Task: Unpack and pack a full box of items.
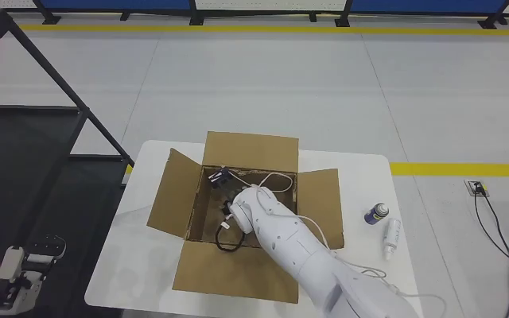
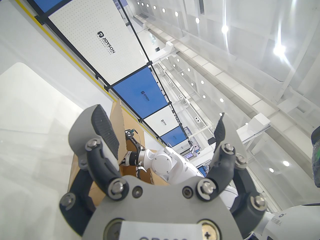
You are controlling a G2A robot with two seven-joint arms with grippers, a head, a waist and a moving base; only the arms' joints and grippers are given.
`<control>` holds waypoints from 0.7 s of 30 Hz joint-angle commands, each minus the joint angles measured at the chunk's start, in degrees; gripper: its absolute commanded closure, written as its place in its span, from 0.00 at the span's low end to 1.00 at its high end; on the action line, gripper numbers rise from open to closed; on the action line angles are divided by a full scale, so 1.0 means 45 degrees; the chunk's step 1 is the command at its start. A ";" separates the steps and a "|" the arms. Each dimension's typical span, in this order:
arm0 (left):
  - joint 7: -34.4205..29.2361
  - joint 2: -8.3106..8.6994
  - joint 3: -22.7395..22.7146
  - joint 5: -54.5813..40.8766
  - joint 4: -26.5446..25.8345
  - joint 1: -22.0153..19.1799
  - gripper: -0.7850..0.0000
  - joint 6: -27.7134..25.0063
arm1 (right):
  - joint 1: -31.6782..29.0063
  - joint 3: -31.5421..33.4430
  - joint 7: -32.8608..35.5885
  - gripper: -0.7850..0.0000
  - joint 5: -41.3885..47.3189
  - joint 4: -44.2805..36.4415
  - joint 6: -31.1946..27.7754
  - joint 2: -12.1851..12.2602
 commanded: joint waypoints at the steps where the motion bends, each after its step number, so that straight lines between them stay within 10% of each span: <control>1: 0.0000 0.0000 0.0000 0.0000 0.0000 0.0000 0.00 0.0000 | 0.0039 0.0122 -0.0198 0.14 0.0077 0.0044 -0.0437 0.0029; 14: 0.0000 0.0000 0.0000 0.0000 0.0000 0.0000 0.00 0.0000 | -0.0778 0.1094 -0.2302 0.12 -0.0820 -0.2282 -0.1468 0.1419; 21: 0.0000 0.0000 0.0000 0.0000 0.0000 0.0000 0.00 0.0000 | -0.4019 0.3395 -0.0375 0.11 -0.3220 -0.9753 -0.0702 0.3800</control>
